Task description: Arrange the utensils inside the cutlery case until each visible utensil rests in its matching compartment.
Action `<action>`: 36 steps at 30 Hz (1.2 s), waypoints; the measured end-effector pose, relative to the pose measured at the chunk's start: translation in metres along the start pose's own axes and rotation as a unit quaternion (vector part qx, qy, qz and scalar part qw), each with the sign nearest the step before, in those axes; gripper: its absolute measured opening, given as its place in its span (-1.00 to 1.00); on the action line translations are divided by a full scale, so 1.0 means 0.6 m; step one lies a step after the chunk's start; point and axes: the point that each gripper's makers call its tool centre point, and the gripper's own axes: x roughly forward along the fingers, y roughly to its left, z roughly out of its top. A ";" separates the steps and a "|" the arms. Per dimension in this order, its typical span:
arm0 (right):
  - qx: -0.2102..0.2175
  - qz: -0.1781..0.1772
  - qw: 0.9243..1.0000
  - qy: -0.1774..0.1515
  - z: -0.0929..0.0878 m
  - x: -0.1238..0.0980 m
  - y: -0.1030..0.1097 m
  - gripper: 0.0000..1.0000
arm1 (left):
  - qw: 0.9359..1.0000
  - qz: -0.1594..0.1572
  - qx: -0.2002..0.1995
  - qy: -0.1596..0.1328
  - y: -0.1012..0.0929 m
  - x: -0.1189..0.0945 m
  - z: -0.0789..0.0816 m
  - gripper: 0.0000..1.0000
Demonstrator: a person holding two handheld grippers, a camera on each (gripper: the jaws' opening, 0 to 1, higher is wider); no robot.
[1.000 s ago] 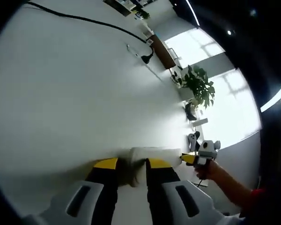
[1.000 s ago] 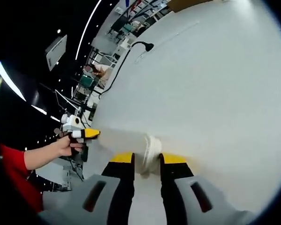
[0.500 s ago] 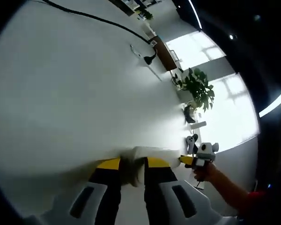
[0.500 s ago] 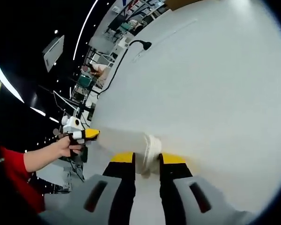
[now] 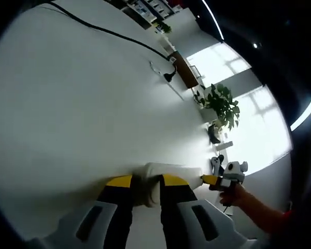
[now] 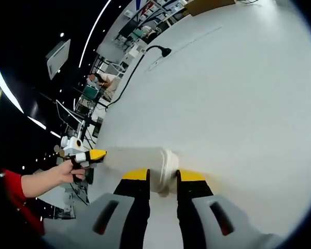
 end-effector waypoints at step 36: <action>-0.116 -0.059 0.987 -0.099 -0.008 -0.115 0.112 -0.21 | 0.978 -0.008 0.189 -0.091 -0.059 -0.162 0.050 0.43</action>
